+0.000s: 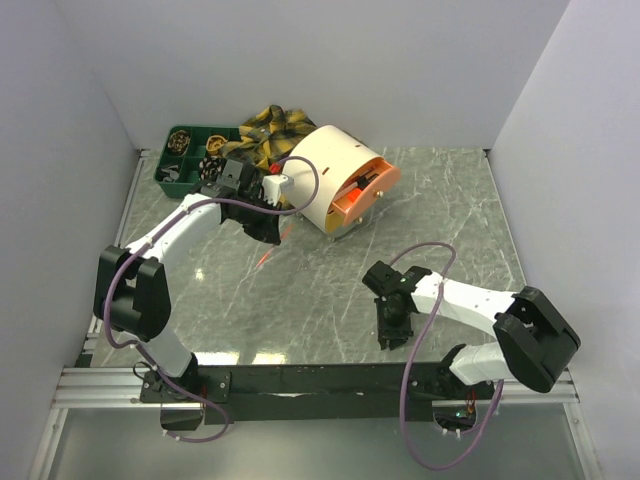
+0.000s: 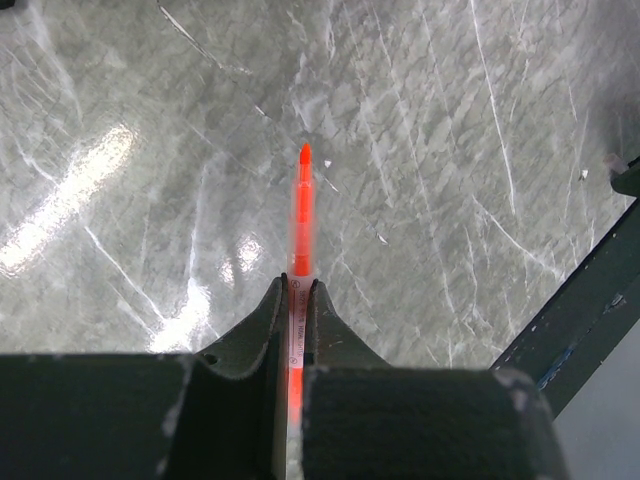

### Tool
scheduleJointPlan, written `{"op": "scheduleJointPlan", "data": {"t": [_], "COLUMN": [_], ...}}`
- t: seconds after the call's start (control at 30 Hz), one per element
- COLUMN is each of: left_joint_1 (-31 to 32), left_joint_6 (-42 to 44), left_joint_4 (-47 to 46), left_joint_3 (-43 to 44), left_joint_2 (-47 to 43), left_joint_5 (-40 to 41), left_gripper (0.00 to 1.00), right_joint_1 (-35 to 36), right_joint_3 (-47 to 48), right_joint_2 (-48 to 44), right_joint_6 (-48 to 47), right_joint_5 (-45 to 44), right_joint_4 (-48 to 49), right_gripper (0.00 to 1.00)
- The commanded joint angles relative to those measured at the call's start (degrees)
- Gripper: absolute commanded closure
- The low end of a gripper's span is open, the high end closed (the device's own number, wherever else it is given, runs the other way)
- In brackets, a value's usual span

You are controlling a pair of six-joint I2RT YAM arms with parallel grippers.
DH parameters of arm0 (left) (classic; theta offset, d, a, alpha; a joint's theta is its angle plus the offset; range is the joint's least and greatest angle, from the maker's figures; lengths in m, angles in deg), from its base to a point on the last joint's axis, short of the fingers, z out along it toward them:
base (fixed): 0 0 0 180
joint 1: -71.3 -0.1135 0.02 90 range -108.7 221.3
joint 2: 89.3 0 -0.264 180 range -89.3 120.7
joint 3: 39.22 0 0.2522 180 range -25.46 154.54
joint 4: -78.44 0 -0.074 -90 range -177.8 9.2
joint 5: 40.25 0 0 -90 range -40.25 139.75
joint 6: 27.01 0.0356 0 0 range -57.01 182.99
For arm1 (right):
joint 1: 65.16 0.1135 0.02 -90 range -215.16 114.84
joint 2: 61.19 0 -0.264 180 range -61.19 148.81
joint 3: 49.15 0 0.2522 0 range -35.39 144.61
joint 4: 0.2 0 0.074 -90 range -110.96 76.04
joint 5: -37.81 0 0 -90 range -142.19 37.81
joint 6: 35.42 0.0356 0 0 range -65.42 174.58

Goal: Sort the stationery into containers
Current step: Close the pen cap on the pen.

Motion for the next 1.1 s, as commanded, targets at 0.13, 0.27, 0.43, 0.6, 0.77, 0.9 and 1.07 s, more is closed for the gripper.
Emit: {"op": "scheduleJointPlan", "data": {"t": [0.13, 0.27, 0.43, 0.6, 0.77, 0.9, 1.07], "left_joint_1": [-0.49, -0.67, -1.02, -1.55, -1.72, -1.99, -2.25], "left_joint_6": [1.35, 1.08, 1.26, 1.96, 2.67, 2.67, 3.02], "left_joint_4": [1.61, 1.62, 1.97, 2.40, 2.76, 3.20, 3.99], "left_joint_3": [0.46, -0.07, -0.68, -1.91, -2.79, -2.44, -2.62], "left_joint_2": [-4.47, -5.35, -6.49, -7.63, -8.17, -8.52, -9.31], "left_joint_5": [-2.62, -3.59, -4.38, -4.73, -5.17, -5.61, -5.96], "left_gripper": [0.99, 0.99, 0.99, 0.99, 0.99, 0.99, 0.99], "right_joint_1": [-0.20, -0.20, -0.20, -0.81, -0.73, -0.90, -0.90], "right_joint_3": [1.12, 1.21, 0.95, 1.91, 4.11, 4.64, 4.38], "right_joint_2": [3.86, 4.74, 6.50, 8.43, 9.93, 11.16, 11.86], "right_joint_6": [-4.43, -5.57, -5.92, -7.06, -7.77, -8.65, -9.96], "right_joint_5": [-2.14, -2.05, -3.54, -4.07, -4.60, -4.34, -3.54], "right_joint_4": [6.56, 7.17, 7.09, 8.58, 9.54, 10.34, 11.22], "right_gripper": [0.71, 0.71, 0.70, 0.70, 0.71, 0.71, 0.77]}}
